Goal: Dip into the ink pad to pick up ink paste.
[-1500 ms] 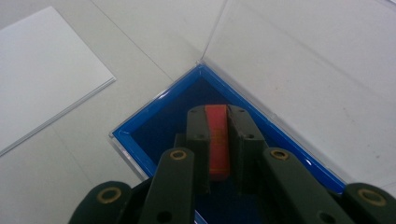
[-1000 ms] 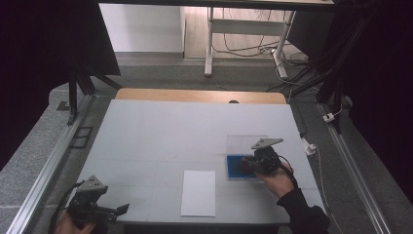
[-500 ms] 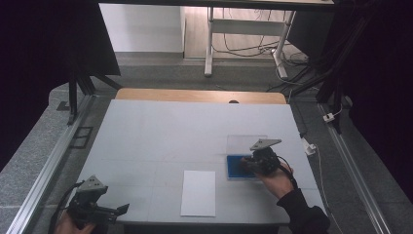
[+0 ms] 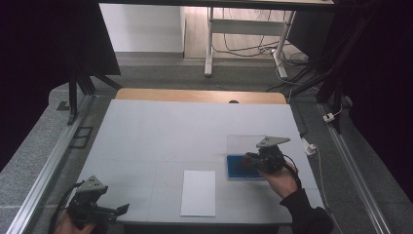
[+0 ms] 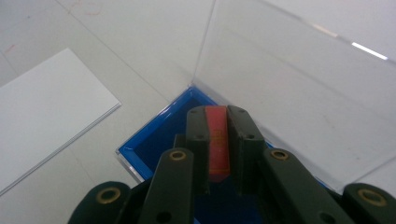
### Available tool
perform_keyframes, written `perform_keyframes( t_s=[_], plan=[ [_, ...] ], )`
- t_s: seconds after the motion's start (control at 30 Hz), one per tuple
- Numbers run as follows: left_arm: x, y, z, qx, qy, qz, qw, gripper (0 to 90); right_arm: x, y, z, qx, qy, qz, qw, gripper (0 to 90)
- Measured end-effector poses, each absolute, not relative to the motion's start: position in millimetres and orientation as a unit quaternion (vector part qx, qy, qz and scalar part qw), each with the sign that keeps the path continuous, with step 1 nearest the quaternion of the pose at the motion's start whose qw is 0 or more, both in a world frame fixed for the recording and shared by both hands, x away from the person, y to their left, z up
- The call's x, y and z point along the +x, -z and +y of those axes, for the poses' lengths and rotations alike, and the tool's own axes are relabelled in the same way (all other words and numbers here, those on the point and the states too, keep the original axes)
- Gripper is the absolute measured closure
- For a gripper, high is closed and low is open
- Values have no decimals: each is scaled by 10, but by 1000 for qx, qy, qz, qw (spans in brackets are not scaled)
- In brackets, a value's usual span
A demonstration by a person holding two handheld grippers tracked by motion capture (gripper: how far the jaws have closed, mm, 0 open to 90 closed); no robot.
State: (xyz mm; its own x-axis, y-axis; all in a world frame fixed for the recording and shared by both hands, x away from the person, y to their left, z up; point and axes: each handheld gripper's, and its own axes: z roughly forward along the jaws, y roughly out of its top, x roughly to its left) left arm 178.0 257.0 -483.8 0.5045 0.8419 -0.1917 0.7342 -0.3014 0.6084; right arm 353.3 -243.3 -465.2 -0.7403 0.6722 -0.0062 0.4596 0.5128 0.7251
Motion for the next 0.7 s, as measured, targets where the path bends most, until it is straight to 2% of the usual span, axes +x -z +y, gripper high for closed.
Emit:
perform_keyframes(
  t_s=[0.4, 0.7],
  plan=[
    [1779, 4837, 2570, 803, -82, 491, 329, 0, 3558, 4647, -2559, 348, -359, 852, 158, 796],
    [1778, 4837, 2569, 803, -82, 490, 329, 0, 3590, 4756, -2528, 346, -340, 862, 144, 796]
  ],
)
